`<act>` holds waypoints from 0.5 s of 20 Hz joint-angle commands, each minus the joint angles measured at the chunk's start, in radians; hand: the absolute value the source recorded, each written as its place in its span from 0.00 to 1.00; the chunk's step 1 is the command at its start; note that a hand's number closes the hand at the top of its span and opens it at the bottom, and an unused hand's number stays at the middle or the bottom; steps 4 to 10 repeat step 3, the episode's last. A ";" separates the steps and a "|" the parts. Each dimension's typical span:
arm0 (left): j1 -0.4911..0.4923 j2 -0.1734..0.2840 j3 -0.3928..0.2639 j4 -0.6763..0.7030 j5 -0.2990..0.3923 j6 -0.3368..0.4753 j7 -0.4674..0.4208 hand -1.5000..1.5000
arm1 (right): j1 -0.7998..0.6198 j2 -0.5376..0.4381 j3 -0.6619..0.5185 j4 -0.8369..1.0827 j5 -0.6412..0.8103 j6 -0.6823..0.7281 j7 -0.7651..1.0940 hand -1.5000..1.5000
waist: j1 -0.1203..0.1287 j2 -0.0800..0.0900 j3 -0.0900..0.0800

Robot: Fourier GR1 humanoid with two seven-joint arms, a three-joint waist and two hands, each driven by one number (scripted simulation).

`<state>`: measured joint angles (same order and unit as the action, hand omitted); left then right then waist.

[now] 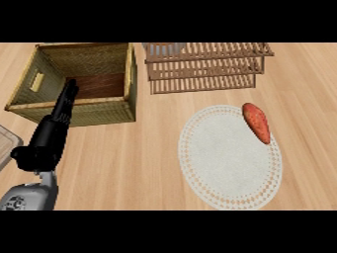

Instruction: Pick the lemon from the placemat and place it in the tiered shelf

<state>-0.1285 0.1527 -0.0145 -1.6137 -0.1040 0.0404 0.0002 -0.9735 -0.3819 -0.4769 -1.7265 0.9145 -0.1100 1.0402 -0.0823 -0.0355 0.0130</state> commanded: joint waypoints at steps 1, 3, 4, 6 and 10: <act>0.053 -0.020 -0.007 0.059 -0.002 0.007 0.069 0.50 | 0.095 -0.061 -0.097 -0.174 -0.153 0.200 0.070 0.00 | -0.017 0.007 -0.010; 0.081 -0.019 -0.012 0.076 0.009 -0.014 0.032 0.50 | 0.149 -0.077 -0.141 -0.248 -0.195 0.245 0.079 0.00 | -0.013 0.011 -0.011; 0.081 -0.019 -0.012 0.076 0.009 -0.014 0.032 0.50 | 0.149 -0.077 -0.141 -0.248 -0.195 0.245 0.079 0.00 | -0.013 0.011 -0.011; 0.081 -0.019 -0.012 0.076 0.009 -0.014 0.032 0.50 | 0.149 -0.077 -0.141 -0.248 -0.195 0.245 0.079 0.00 | -0.013 0.011 -0.011; 0.081 -0.019 -0.012 0.076 0.009 -0.014 0.032 0.50 | 0.149 -0.077 -0.141 -0.248 -0.195 0.245 0.079 0.00 | -0.013 0.011 -0.011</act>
